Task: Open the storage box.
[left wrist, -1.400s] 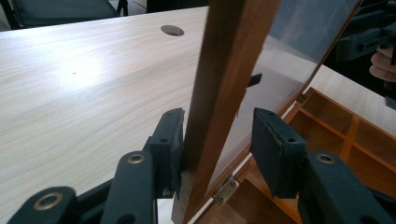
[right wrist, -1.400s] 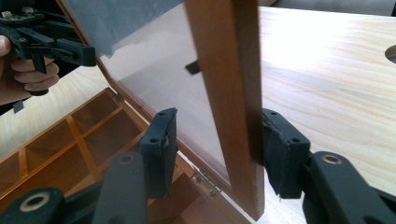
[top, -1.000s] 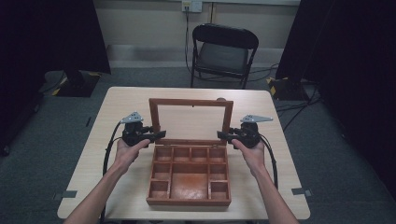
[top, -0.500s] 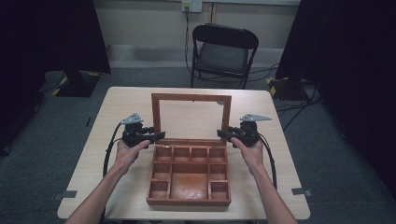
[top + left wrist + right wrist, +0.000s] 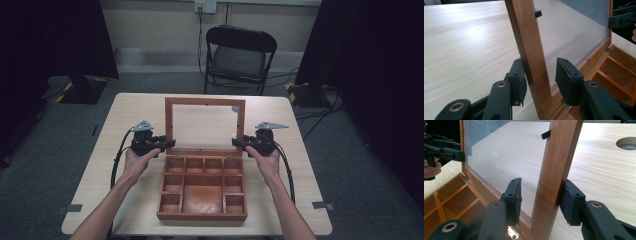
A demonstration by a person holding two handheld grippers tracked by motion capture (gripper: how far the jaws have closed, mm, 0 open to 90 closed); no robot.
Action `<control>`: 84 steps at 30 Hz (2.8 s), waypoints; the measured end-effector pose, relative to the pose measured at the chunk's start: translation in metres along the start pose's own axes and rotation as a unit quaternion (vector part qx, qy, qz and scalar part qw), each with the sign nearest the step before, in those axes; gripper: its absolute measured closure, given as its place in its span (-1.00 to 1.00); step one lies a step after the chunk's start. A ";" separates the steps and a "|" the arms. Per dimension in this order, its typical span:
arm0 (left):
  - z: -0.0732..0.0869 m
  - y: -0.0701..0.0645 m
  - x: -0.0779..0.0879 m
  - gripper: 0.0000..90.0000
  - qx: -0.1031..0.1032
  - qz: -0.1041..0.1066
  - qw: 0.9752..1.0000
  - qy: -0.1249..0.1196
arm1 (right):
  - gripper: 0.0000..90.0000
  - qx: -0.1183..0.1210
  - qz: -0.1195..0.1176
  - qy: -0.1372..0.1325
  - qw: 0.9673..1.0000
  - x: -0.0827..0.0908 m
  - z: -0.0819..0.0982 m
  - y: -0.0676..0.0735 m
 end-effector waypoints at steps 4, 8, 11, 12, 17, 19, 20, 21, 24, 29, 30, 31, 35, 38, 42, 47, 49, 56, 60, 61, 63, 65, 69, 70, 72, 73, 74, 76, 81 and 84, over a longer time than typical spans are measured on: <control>0.001 0.001 -0.003 0.31 0.008 0.001 1.000 0.000 | 0.22 -0.005 0.003 0.001 1.000 -0.004 0.001 -0.003; 0.001 0.004 -0.005 0.28 0.015 0.003 1.000 0.002 | 0.18 -0.009 0.008 0.003 1.000 -0.008 0.001 -0.004; 0.001 0.005 -0.006 0.28 0.018 0.008 1.000 0.001 | 0.18 -0.013 0.005 0.003 1.000 -0.010 0.002 -0.005; 0.002 0.005 -0.006 0.27 0.020 0.006 1.000 0.002 | 0.17 -0.015 0.004 0.004 1.000 -0.010 0.002 -0.006; 0.002 0.008 -0.008 0.24 0.022 0.008 1.000 0.008 | 0.12 -0.017 0.005 0.007 1.000 -0.014 0.003 -0.007; 0.002 0.007 -0.009 0.23 0.024 0.012 1.000 0.006 | 0.10 -0.021 0.004 0.009 1.000 -0.015 0.003 -0.008; 0.002 0.008 -0.009 0.22 0.023 0.009 1.000 0.009 | 0.09 -0.022 0.003 0.009 1.000 -0.015 0.003 -0.008; 0.002 0.008 -0.010 0.21 0.026 0.006 1.000 0.008 | 0.08 -0.023 0.003 0.010 1.000 -0.016 0.004 -0.009; 0.003 0.008 -0.013 0.15 0.025 0.001 1.000 0.014 | 0.05 -0.027 0.003 0.012 1.000 -0.018 0.005 -0.010; 0.004 0.009 -0.015 0.12 0.033 0.007 0.999 0.012 | 0.02 -0.031 -0.001 0.014 0.999 -0.021 0.006 -0.011; 0.004 0.009 -0.015 0.09 0.029 0.010 0.999 0.014 | 0.01 -0.031 -0.001 0.014 0.999 -0.021 0.006 -0.011; 0.004 0.008 -0.016 0.06 0.029 0.008 0.999 0.016 | 0.00 -0.031 0.000 0.014 0.999 -0.021 0.006 -0.011; 0.003 0.006 -0.018 -0.10 0.021 0.000 0.999 0.027 | -0.04 -0.033 -0.001 0.015 0.999 -0.023 0.006 -0.011; 0.004 0.008 -0.020 -0.09 0.026 0.007 0.999 0.030 | -0.09 -0.035 0.000 0.019 0.999 -0.026 0.007 -0.011; 0.005 0.006 -0.023 -0.15 0.030 0.005 0.999 0.036 | -0.20 -0.036 0.002 0.025 0.999 -0.030 0.009 -0.010; 0.007 0.008 -0.026 -0.17 0.044 0.010 0.998 0.039 | -0.36 -0.040 0.005 0.034 0.999 -0.036 0.011 -0.009; 0.007 0.009 -0.026 -0.17 0.045 0.010 0.998 0.039 | -0.37 -0.043 0.003 0.036 0.998 -0.037 0.011 -0.010; 0.009 0.010 -0.029 -0.25 0.048 0.016 0.998 0.046 | -0.47 -0.047 0.001 0.044 0.998 -0.041 0.013 -0.009; 0.011 0.011 -0.030 -0.27 0.056 0.025 0.997 0.048 | -0.52 -0.052 -0.001 0.048 0.998 -0.043 0.014 -0.009; 0.011 0.012 -0.030 -0.27 0.055 0.020 0.997 0.047 | -0.54 -0.052 0.001 0.048 0.998 -0.043 0.014 -0.010; 0.012 0.012 -0.031 -0.32 0.061 0.021 0.997 0.049 | -0.58 -0.053 0.003 0.051 0.997 -0.045 0.015 -0.010; 0.013 0.013 -0.031 -0.32 0.065 0.028 0.996 0.050 | -0.59 -0.059 -0.001 0.052 0.997 -0.046 0.016 -0.011; 0.015 0.015 -0.034 -0.32 0.083 0.044 0.995 0.046 | -0.64 -0.062 0.002 0.056 0.996 -0.047 0.017 -0.012; 0.016 0.015 -0.034 -0.32 0.082 0.046 0.994 0.048 | -0.64 -0.062 0.001 0.057 0.996 -0.047 0.017 -0.013; 0.016 0.015 -0.034 -0.32 0.088 0.047 0.994 0.049 | -0.64 -0.063 0.001 0.058 0.996 -0.047 0.017 -0.013; 0.016 0.015 -0.034 -0.32 0.090 0.047 0.994 0.049 | -0.66 -0.064 0.001 0.058 0.996 -0.047 0.018 -0.012; 0.016 0.015 -0.035 -0.33 0.093 0.050 0.993 0.047 | -0.66 -0.064 0.001 0.059 0.996 -0.047 0.018 -0.012; 0.017 0.016 -0.035 -0.35 0.097 0.047 0.993 0.049 | -0.66 -0.067 -0.001 0.059 0.996 -0.047 0.019 -0.012; 0.017 0.015 -0.035 -0.38 0.081 0.029 0.995 0.053 | -0.71 -0.081 -0.005 0.068 0.994 -0.050 0.022 -0.016; 0.017 0.016 -0.035 -0.38 0.085 0.029 0.995 0.051 | -0.70 -0.082 -0.004 0.067 0.994 -0.049 0.022 -0.016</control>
Point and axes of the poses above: each handheld gripper's, and its own axes: x roughly backward along the jaws, z roughly out of its underside, y roughly to its left, the point moved 6 cm from there along -x, roughly forward along the jaws, and after that the axes turned 14 degrees about y, right-handed, at the moved point
